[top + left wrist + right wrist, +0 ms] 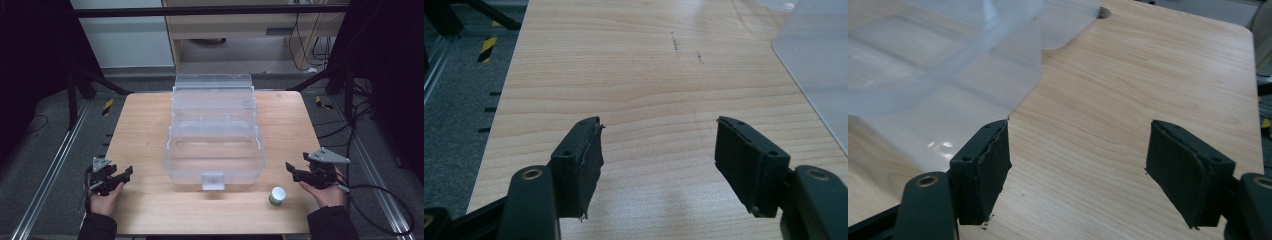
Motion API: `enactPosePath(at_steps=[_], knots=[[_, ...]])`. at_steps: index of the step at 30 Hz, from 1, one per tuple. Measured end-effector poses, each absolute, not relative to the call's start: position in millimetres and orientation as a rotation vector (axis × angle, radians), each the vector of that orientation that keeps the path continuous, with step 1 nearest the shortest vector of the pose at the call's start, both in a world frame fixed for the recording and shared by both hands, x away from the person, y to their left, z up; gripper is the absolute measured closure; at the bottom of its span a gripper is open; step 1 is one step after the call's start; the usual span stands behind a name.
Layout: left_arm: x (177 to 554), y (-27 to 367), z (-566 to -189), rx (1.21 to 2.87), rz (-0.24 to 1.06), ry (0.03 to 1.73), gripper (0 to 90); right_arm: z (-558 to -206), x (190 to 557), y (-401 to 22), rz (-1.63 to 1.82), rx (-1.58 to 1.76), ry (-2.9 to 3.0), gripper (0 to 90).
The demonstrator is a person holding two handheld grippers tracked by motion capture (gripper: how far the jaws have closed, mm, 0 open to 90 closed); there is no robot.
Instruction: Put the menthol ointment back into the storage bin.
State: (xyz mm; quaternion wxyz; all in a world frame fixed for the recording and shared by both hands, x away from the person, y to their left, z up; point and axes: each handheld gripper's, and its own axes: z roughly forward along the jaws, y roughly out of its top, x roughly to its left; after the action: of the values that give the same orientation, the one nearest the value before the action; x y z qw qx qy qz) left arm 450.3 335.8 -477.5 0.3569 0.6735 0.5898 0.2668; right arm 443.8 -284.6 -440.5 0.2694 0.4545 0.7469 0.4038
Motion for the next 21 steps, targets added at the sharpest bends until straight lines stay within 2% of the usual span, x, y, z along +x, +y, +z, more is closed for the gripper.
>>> enactPosePath(at_steps=[8,21], knots=[[450.4,335.0,-477.5,1.743,0.687,1.518,34.2,-402.8,444.9,-267.6,1.04,1.127,2.176,21.7],[451.5,331.7,-478.4,1.775,0.687,1.501,34.0,-383.6,447.2,-243.5,0.927,0.979,2.373,20.4]])
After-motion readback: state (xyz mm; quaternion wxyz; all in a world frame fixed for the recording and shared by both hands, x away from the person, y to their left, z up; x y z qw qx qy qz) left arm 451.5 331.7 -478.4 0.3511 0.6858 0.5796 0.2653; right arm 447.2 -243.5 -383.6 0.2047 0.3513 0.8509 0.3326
